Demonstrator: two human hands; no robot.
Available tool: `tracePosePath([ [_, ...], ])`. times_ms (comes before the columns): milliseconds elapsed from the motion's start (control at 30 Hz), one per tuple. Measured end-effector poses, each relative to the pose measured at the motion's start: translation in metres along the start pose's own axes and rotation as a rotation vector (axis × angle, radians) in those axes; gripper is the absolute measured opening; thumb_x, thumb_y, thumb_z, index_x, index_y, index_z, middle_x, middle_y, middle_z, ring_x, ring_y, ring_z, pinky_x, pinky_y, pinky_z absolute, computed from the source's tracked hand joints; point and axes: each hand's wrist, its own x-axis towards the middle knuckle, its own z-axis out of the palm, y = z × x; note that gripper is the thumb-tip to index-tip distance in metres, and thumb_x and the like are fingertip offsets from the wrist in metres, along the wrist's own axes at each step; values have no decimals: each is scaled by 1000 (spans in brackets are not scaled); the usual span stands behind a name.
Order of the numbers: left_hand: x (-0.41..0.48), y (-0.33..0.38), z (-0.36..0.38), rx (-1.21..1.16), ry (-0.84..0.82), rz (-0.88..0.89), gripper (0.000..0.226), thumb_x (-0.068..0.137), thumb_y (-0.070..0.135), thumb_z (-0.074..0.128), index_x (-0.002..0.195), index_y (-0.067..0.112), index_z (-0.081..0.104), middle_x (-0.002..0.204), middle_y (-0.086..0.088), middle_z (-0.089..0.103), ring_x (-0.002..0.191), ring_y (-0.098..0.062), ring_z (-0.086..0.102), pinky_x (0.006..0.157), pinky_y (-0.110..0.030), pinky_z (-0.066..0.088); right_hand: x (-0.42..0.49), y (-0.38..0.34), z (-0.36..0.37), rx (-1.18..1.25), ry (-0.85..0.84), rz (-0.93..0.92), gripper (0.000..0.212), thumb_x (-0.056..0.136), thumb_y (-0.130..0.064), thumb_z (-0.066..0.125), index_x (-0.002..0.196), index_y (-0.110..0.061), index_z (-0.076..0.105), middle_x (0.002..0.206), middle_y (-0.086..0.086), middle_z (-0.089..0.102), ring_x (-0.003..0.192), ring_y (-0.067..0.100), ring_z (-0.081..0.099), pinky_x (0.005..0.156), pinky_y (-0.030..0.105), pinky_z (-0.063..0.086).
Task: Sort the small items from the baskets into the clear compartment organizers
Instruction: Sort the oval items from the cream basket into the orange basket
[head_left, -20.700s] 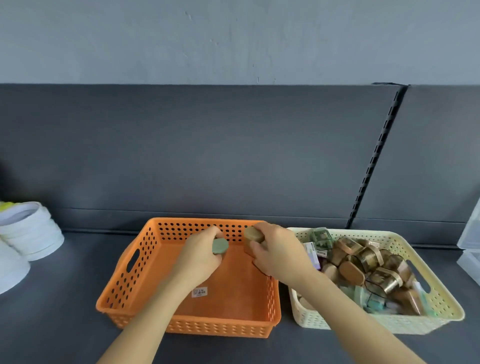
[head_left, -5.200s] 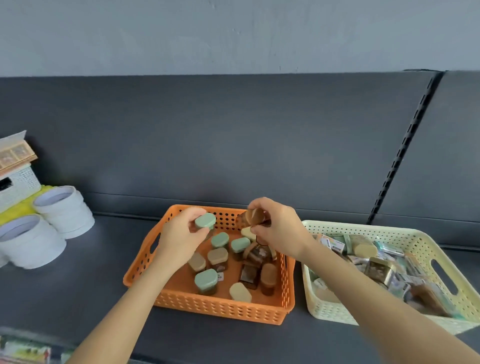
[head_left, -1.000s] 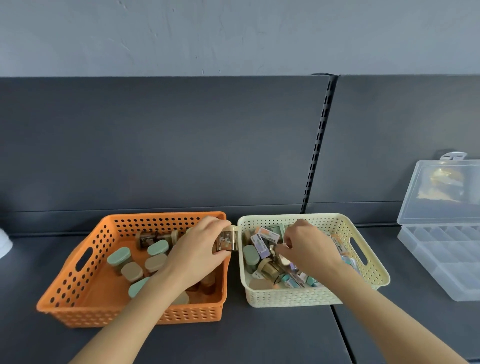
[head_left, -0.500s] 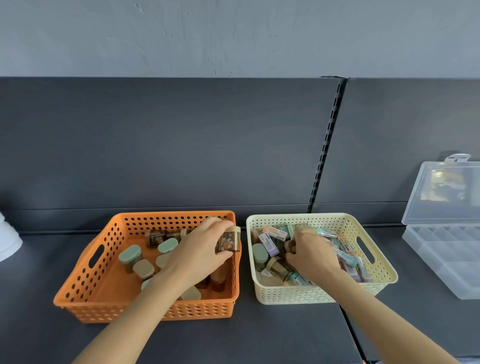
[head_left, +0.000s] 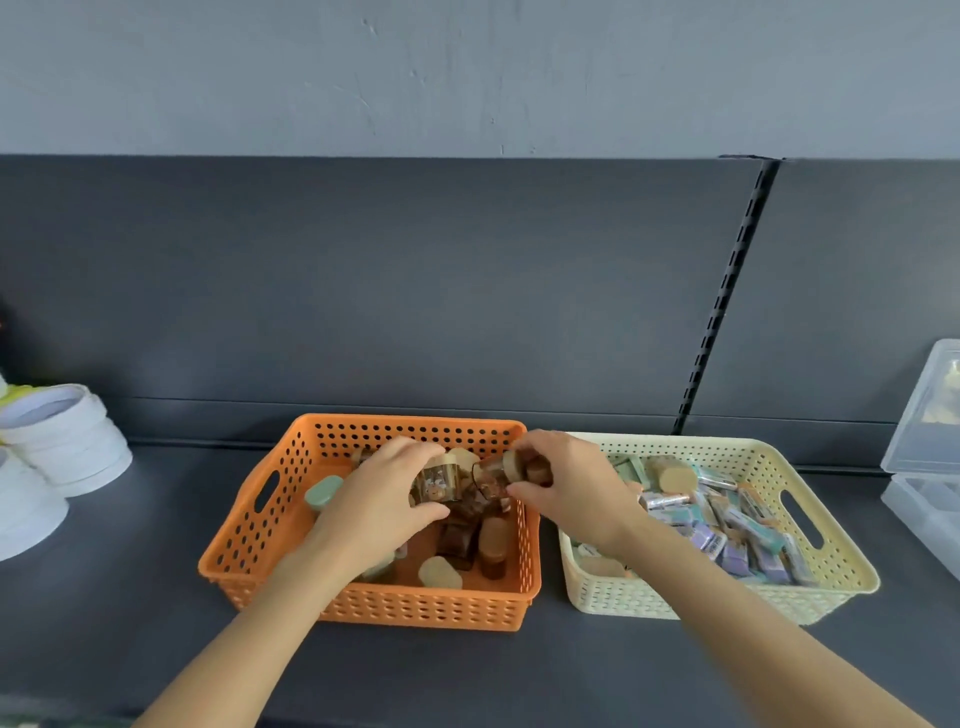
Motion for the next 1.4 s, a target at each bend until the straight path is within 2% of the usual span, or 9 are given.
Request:
tracePosePath([
  [100, -11, -23, -12, 3, -9, -73, 61, 84, 37, 70, 139, 30, 43, 139, 14, 42, 122, -6, 46, 97, -24, 42, 12, -16, 18, -29, -44, -56, 21, 82, -24, 66, 102, -19, 60, 95, -6, 59, 83, 12, 53, 68, 22, 42],
  [333, -28, -66, -30, 77, -38, -178, 57, 88, 32, 66, 139, 29, 42, 139, 12, 42, 121, -7, 47, 94, -24, 44, 39, -49, 57, -55, -142, -124, 11, 85, -23, 65, 91, -23, 56, 95, -9, 57, 86, 11, 54, 73, 21, 45],
  [467, -33, -82, -31, 126, -177, -226, 55, 90, 22, 63, 140, 26, 40, 141, 8, 41, 121, -11, 49, 93, -30, 48, 42, -58, 74, -180, -177, -101, 17, 87, -21, 60, 103, -17, 55, 105, 1, 61, 98, 21, 56, 81, 33, 54],
  [633, -33, -90, -35, 221, -260, -263, 43, 84, 22, 69, 121, 24, 48, 114, 7, 55, 89, -9, 58, 66, -22, 47, 39, -61, 77, -241, -209, -75, 37, 89, -18, 59, 123, -12, 47, 113, 6, 58, 94, 20, 61, 71, 24, 53],
  [733, -32, -94, -35, 214, -299, -294, 47, 80, 23, 73, 120, 24, 49, 112, 6, 57, 92, -9, 59, 76, -28, 54, 37, -57, 76, -214, -241, -64, 39, 89, -18, 61, 125, -14, 47, 111, 5, 59, 89, 17, 62, 67, 22, 53],
  [833, -31, -90, -35, 117, -284, -294, 66, 79, 25, 75, 136, 26, 41, 135, 6, 50, 116, -11, 53, 92, -28, 50, 34, -52, 76, -197, -276, -73, 36, 87, -23, 64, 120, -16, 50, 110, 4, 61, 86, 15, 61, 67, 22, 53],
  [933, -27, -74, -39, 36, -219, -228, 72, 80, 29, 75, 141, 29, 37, 143, 9, 44, 128, -9, 44, 100, -27, 44, 30, -49, 70, -155, -278, -89, 52, 85, -32, 68, 130, -17, 47, 119, 3, 59, 96, 18, 62, 77, 26, 55],
  [1167, -5, -16, -24, -63, -136, -60, 78, 82, 31, 73, 146, 34, 30, 146, 13, 41, 132, -6, 40, 105, -28, 37, 9, -21, 28, -115, -144, -25, 52, 85, -25, 66, 132, -15, 48, 125, 3, 55, 111, 20, 54, 89, 30, 49],
  [1400, 16, 39, 4, -73, -157, 82, 72, 84, 41, 68, 145, 35, 31, 148, 14, 37, 132, -6, 38, 108, -31, 38, -29, 32, -13, -186, -46, 167, 32, 86, -24, 64, 116, -19, 54, 112, 0, 54, 96, 22, 54, 74, 26, 43],
])
